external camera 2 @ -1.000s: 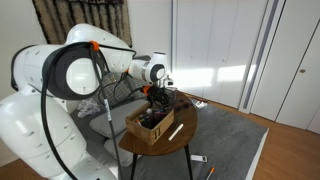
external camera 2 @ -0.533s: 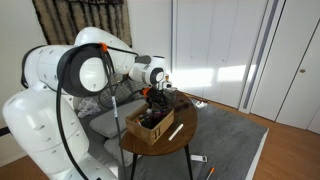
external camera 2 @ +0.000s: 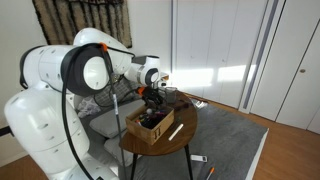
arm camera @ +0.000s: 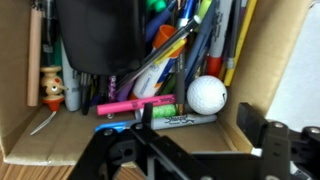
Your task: Pick up the white ball from the cardboard box and put it in the gray pen holder
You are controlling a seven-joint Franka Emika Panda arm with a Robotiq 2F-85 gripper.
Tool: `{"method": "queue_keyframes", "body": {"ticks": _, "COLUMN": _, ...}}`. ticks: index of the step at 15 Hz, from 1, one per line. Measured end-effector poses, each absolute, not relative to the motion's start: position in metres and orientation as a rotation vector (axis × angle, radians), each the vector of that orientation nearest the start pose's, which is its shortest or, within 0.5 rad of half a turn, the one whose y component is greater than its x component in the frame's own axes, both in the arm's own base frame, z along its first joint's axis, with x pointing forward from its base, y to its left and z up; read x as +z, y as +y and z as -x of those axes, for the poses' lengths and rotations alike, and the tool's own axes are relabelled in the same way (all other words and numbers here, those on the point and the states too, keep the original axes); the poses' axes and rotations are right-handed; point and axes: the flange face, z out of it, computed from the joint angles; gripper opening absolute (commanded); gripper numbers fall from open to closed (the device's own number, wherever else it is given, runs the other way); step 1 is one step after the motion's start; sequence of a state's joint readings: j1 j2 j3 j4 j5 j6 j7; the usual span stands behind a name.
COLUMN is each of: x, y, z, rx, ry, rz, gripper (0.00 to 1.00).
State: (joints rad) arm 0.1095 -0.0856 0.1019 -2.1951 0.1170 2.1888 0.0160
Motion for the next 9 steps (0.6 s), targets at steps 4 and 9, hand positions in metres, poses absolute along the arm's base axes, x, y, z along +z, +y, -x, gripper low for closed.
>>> {"method": "queue_keyframes", "body": {"ticks": 4, "x": 0.418, "y": 0.11, "z": -0.507, "rx": -0.076, "ry": -0.148, "rz": 3.008, "gripper": 0.86}}
{"method": "queue_keyframes", "body": {"ticks": 9, "x": 0.401, "y": 0.099, "z": -0.505, "rx": -0.126, "ry": -0.158, "rz": 2.99, "gripper": 0.7}}
